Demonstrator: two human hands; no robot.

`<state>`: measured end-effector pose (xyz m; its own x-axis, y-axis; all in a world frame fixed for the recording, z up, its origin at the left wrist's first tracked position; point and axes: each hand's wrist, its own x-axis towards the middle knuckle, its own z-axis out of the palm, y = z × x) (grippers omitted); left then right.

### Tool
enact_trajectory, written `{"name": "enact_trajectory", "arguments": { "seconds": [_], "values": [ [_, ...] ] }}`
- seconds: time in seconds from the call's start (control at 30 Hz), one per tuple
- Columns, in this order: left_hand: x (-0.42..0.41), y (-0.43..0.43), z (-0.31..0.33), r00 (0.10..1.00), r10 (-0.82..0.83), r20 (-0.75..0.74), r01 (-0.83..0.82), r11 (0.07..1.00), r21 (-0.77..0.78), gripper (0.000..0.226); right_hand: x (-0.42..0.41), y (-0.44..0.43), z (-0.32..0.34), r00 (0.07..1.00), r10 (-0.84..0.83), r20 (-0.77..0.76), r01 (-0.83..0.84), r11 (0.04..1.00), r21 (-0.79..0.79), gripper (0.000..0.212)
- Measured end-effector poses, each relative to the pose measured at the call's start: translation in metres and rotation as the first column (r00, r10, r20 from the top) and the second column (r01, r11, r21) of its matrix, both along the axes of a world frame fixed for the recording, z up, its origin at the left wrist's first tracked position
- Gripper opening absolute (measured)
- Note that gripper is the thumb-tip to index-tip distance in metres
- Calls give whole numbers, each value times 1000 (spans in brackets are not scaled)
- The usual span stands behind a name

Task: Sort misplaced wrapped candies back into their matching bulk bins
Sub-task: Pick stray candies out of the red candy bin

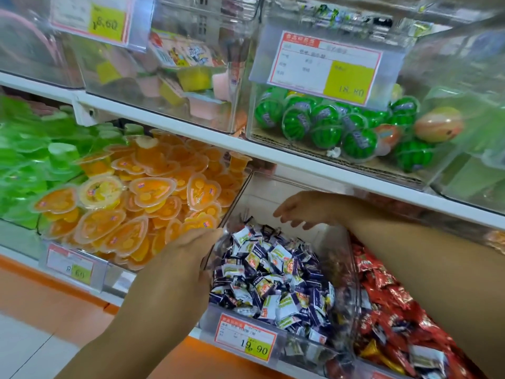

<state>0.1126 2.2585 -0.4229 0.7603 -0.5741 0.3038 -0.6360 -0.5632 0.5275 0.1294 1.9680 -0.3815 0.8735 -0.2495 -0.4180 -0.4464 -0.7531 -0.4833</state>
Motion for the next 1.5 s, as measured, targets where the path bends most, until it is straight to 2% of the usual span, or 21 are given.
{"name": "enact_trajectory", "arguments": {
  "seconds": [0.1,0.2,0.27,0.33,0.4,0.5,0.6,0.7,0.8,0.97,1.07,1.23,1.3,1.4,1.5],
  "values": [
    [1,0,0,1000,-15,3,15,1000,-3,65,2,9,-12,995,93,-30,-95,992,-87,28],
    [1,0,1,1000,-14,10,14,1000,1,65,9,17,-24,969,205,-137,-236,934,-269,39],
    [2,0,0,1000,-16,10,16,1000,6,65,13,18,-33,956,193,-219,-251,927,-279,54],
    [2,1,1,1000,-21,5,21,1000,8,65,18,21,-42,951,198,-238,-250,944,-213,55],
    [2,1,2,1000,-25,7,25,1000,9,64,24,26,-46,974,180,-138,-198,972,-128,44],
    [2,1,2,1000,-18,0,18,1000,10,65,29,33,-42,987,146,63,-135,980,-149,40],
    [1,0,3,1000,-17,5,17,1000,19,65,28,37,-45,975,216,53,-206,967,-150,37],
    [0,0,3,1000,-3,6,3,1000,31,64,23,43,-50,980,194,45,-190,979,-69,35],
    [1,0,3,1000,4,1,-4,1000,30,64,16,44,-46,979,188,81,-182,980,-80,27],
    [1,-1,2,1000,17,1,-17,999,30,63,-4,41,-29,958,109,266,-99,994,-52,9],
    [0,-2,1,1000,23,-6,-23,999,34,64,-28,37,-15,930,83,357,-60,995,-76,7],
    [-5,-4,4,999,48,-3,-48,999,4,64,-89,10,8,846,67,529,61,973,-222,12],
    [-7,-4,4,999,49,-6,-49,999,-12,64,-114,-9,19,839,18,544,144,956,-254,10],
    [-10,-6,4,998,69,-5,-69,998,7,64,-146,-39,25,885,-118,449,275,913,-301,12],
    [-11,-7,3,998,67,0,-67,998,1,62,-164,-53,25,932,-106,347,240,898,-370,9]
  ]
}}
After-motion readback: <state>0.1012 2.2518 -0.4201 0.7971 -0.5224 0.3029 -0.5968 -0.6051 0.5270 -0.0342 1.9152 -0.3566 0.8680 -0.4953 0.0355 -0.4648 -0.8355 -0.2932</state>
